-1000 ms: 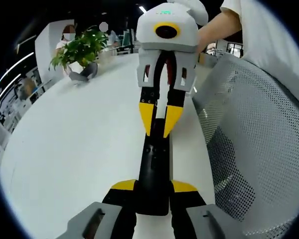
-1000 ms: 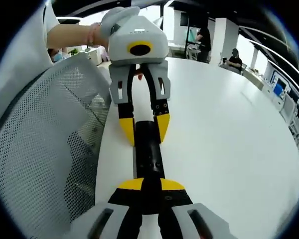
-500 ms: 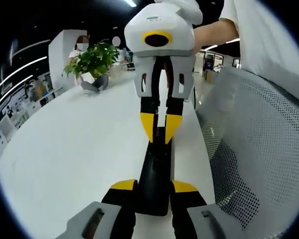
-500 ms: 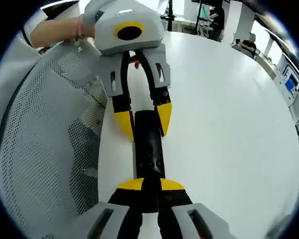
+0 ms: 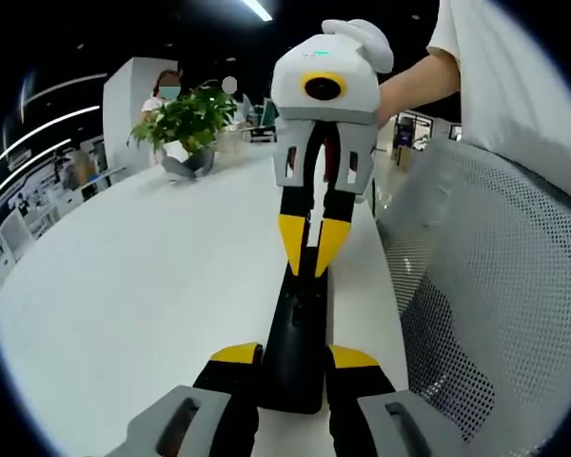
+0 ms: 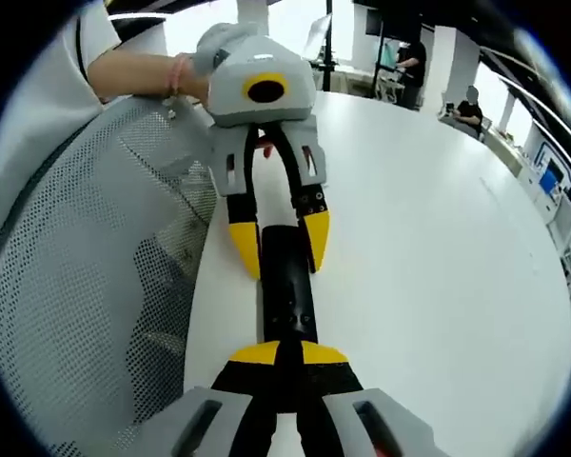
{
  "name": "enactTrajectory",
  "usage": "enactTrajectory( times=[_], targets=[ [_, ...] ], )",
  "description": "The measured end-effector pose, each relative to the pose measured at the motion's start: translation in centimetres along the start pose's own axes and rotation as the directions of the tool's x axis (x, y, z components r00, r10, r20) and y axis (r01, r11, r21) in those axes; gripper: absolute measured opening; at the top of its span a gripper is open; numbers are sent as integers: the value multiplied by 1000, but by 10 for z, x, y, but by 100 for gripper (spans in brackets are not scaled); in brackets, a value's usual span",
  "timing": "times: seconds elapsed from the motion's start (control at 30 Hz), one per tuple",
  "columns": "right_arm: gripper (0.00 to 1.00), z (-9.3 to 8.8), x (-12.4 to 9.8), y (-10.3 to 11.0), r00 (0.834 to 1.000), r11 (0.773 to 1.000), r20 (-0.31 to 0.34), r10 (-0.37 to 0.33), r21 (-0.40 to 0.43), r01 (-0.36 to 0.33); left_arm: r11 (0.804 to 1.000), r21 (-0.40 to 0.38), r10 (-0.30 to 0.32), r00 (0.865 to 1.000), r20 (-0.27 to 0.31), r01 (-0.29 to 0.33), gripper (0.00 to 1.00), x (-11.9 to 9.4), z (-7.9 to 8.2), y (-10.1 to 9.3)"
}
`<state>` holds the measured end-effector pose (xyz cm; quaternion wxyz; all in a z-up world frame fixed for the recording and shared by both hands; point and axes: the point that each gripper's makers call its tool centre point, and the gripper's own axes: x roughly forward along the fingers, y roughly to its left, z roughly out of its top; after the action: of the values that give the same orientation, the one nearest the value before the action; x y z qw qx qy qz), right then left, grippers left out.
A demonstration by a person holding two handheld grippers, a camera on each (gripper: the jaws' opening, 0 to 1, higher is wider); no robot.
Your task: Press the specified remote control buttons in sequence, fully releasing each button before pressing the next.
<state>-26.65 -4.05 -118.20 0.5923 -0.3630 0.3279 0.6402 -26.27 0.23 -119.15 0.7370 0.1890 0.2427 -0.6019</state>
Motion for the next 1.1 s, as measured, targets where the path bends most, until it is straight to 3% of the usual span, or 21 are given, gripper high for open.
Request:
enactTrajectory(
  times=[0.13,0.33,0.5,0.53,0.6,0.67,0.77,0.8,0.87,1.0,1.07,1.1],
  targets=[
    [2,-1,0,-2,1000,999,-14,25,37,-24,1000,8,-6,1000,-3,6,26,1,1,0],
    [2,-1,2,1,996,996,-86,31,-75,-37,1000,18,-14,1000,-10,14,25,1,1,-1],
    [2,-1,4,1,993,997,-114,18,-68,-26,1000,13,-9,1000,-7,9,25,2,2,-1],
    [2,-2,3,1,993,1000,-118,5,-20,-7,1000,11,-7,1000,-8,7,26,2,2,-1],
    [2,-2,3,-1,995,1000,-99,3,12,-2,1000,4,-2,1000,-6,2,26,4,3,-1],
    [2,-1,2,-3,999,988,-48,-7,156,15,1000,-3,7,1000,2,-7,26,5,4,0],
    [2,1,0,-1,997,998,45,-68,-3,68,1000,-8,11,1000,8,-11,26,5,4,0],
    [2,0,0,1,995,997,59,-77,-8,78,1000,-12,10,1000,8,-10,26,5,4,0],
    [2,0,-1,1,995,995,64,-83,63,79,1000,-10,9,1000,2,-9,26,6,4,1],
    [2,7,0,-2,993,995,90,-76,73,70,1000,-17,14,1000,5,-14,26,6,4,0],
    [0,9,3,-1,995,996,74,-66,59,62,1000,-22,17,1000,6,-16,26,6,4,0],
    [0,4,3,-4,996,996,31,-87,25,86,1000,-18,15,1000,6,-15,26,6,4,0]
  ],
)
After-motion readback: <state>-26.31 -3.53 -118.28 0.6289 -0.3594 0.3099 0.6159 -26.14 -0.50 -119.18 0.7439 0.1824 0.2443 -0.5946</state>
